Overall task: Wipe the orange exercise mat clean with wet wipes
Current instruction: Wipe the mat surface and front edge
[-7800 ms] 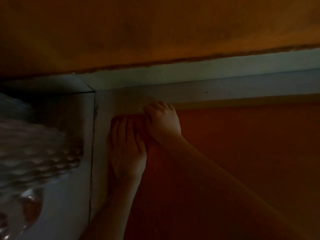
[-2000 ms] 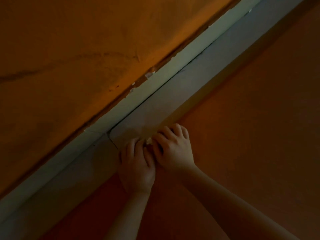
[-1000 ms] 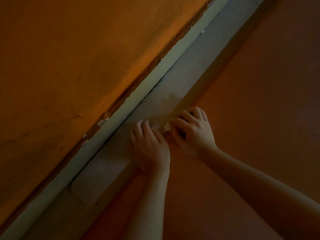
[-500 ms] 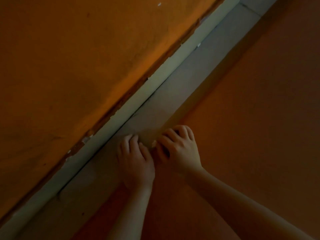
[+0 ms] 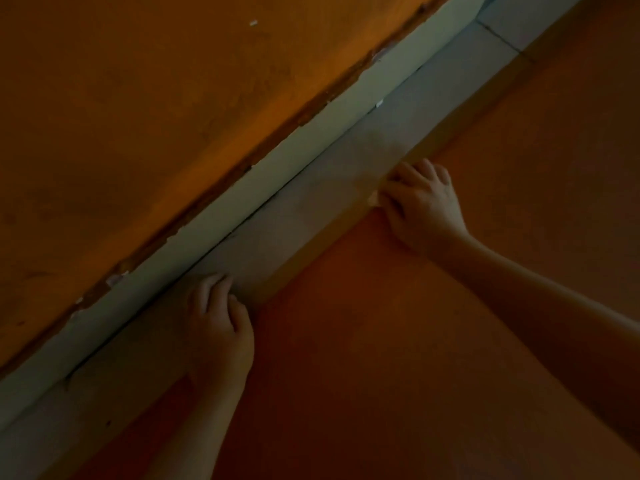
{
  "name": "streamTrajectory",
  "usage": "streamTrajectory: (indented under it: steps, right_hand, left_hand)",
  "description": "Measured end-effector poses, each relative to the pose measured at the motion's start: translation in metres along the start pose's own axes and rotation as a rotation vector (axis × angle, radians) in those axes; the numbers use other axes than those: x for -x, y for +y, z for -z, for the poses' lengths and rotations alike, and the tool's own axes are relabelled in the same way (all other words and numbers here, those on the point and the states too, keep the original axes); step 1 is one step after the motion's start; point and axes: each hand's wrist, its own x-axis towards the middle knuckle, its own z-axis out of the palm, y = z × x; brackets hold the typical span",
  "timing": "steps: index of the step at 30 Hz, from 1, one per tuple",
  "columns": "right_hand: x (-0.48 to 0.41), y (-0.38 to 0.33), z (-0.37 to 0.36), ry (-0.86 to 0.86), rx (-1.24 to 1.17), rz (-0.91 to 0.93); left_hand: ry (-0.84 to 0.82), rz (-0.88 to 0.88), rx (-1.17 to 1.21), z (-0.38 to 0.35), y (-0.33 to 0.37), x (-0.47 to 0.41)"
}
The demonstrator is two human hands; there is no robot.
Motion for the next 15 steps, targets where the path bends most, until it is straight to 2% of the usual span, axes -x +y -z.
streamTrajectory:
  steps: [7, 9, 11, 15]
  right_hand:
    - [0.003, -0.002, -0.007, 0.083, -0.082, -0.048]
    - [0.003, -0.002, -0.008, 0.094, -0.097, -0.045]
    - [0.003, -0.003, -0.008, 0.089, -0.111, -0.031]
    - [0.003, 0.000, -0.009, 0.083, -0.102, -0.034]
  left_hand:
    - [-0.032, 0.066, -0.119, -0.002, 0.002, 0.000]
    - [-0.038, 0.137, -0.152, -0.001, 0.019, -0.001]
    - [-0.085, 0.184, -0.085, -0.010, 0.053, -0.012]
    - [-0.158, 0.017, 0.020, -0.061, 0.143, -0.048]
